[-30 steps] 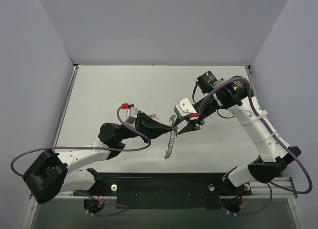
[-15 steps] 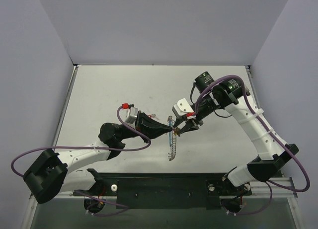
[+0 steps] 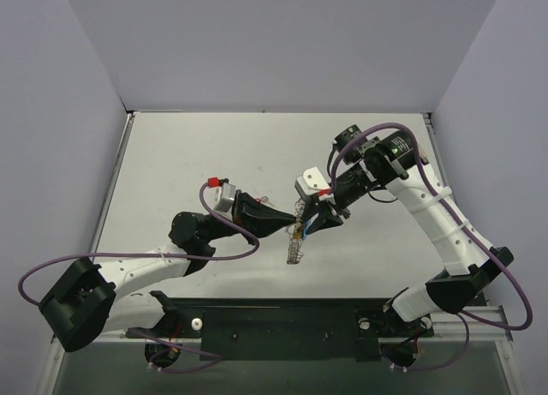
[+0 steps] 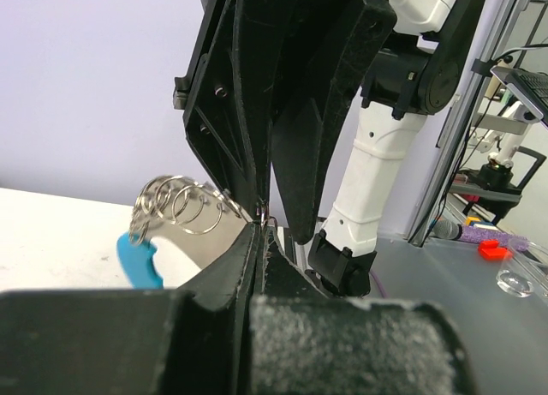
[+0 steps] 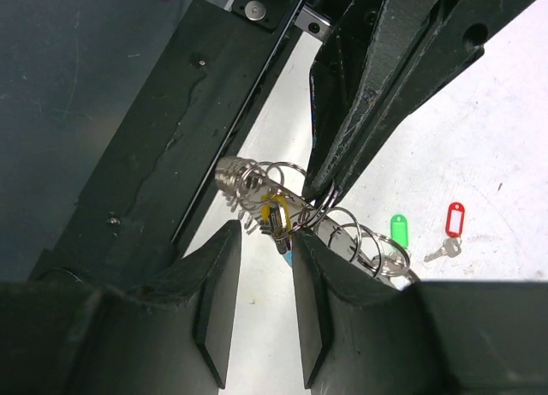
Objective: Put the keys on the keyring
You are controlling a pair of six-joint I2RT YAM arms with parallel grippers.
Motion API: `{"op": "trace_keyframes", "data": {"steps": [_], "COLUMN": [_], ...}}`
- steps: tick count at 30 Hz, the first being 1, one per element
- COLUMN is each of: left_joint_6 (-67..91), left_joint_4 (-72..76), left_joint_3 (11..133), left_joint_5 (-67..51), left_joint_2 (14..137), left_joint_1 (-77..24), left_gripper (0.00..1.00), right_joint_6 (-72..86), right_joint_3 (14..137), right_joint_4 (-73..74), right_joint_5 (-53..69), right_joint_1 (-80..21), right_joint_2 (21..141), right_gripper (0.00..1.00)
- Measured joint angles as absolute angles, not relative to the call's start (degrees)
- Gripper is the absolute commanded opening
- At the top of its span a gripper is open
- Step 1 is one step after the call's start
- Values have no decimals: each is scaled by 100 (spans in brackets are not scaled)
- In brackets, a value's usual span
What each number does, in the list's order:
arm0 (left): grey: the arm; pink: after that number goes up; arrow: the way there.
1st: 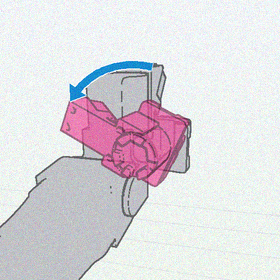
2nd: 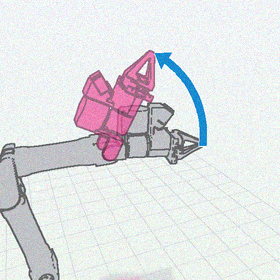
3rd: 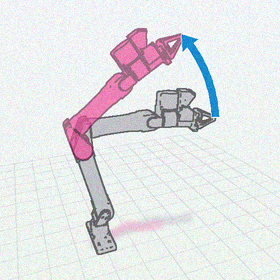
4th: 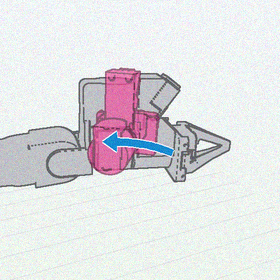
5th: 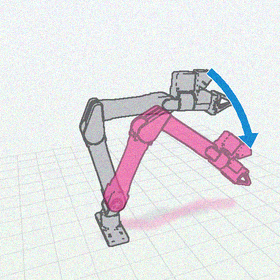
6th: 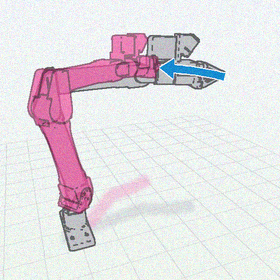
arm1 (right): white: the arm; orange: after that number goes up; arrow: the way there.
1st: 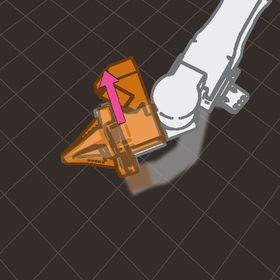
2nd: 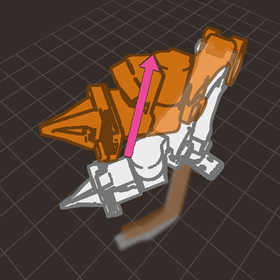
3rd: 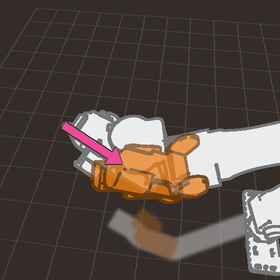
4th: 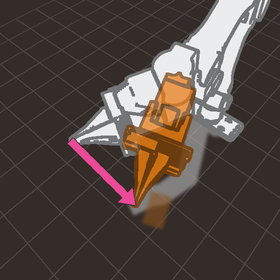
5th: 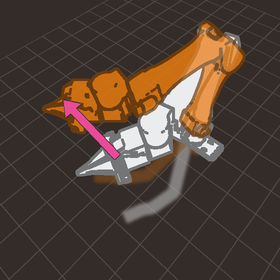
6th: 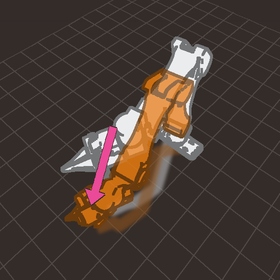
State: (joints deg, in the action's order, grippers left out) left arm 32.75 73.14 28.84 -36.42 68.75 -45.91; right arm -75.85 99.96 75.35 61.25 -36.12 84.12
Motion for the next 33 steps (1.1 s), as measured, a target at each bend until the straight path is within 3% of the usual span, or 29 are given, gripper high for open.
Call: {"op": "trace_keyframes", "data": {"steps": [8, 23, 31, 33], "left_joint_6": [3166, 2976, 2936, 2930], "left_joint_4": [7310, 7312, 7312, 7306], "left_joint_3": [2825, 2744, 2722, 2668], "left_joint_5": [-3395, -3022, -2917, -2845], "left_joint_2": [6766, 6683, 6652, 6604], "left_joint_1": [-4609, -4716, -4722, -4729], "left_gripper": [0, 0, 0, 0], "right_joint_6": [-6641, -4672, -4316, -4285], "right_joint_3": [10055, 9974, 9939, 9891], "right_joint_4": [7520, 6528, 6267, 6230], "right_joint_5": [6141, 5929, 5765, 5745], "right_joint_1": [-3555, -3555, -3557, -3557], "right_joint_2": [8412, 8350, 8333, 8309], "right_gripper": [18, 23, 0, 0]}}
